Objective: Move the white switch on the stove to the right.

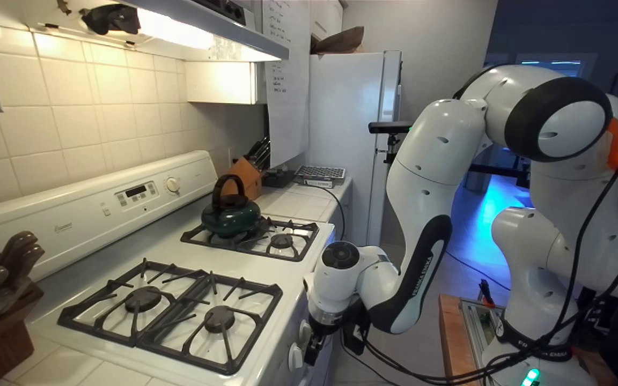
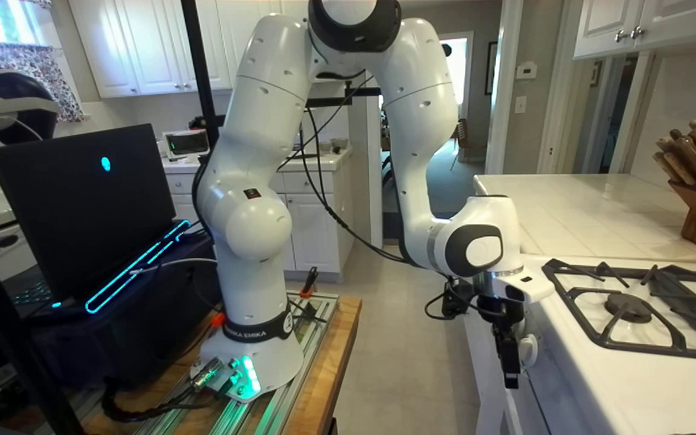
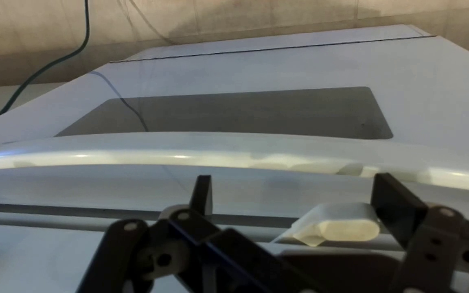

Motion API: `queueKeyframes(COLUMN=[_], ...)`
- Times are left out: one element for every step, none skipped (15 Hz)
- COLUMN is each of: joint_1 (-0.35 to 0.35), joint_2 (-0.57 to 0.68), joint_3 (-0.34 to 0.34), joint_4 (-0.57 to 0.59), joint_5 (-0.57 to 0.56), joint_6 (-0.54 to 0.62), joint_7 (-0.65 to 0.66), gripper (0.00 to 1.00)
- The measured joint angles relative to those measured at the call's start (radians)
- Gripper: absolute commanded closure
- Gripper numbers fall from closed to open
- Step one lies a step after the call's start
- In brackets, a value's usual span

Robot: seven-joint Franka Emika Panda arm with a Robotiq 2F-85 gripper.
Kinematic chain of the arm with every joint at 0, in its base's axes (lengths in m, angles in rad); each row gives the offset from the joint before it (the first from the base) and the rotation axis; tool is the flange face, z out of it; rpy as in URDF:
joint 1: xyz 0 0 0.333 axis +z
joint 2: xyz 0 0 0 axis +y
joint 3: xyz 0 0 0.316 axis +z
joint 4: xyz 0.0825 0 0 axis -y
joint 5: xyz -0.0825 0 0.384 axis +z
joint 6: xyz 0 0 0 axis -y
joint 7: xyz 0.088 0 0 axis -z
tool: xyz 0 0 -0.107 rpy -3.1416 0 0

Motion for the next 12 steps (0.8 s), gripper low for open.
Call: queueKeyframes(joint_1=[0.008,0.014,0.02,0.021,0.021,0.021,0.021,0.021,0.021,0.021,0.021,0.021], joint_2=[0.001,0.002,0.002,0.003,0.003,0.003,0.003,0.003,0.003,0.003,0.002,0.002], joint_3=[-0.009,-0.016,-0.026,-0.033,-0.038,-0.038,-0.039,-0.039,-0.039,-0.039,-0.037,-0.033], joint_4=[-0.005,-0.009,-0.01,-0.009,-0.006,-0.007,-0.007,-0.007,-0.007,-0.007,-0.007,-0.007], joint_5=[0.0,0.0,0.0,0.0,0.0,0.0,0.0,0.0,0.0,0.001,0.001,0.002], joint_6=[0.012,0.024,0.037,0.054,0.062,0.066,0.067,0.067,0.068,0.068,0.068,0.068], joint_7=[0.011,0.017,0.02,0.02,0.02,0.02,0.02,0.02,0.02,0.02,0.02,0.02], gripper=[0.0,0.0,0.0,0.0,0.0,0.0,0.0,0.0,0.25,0.28,0.33,0.41])
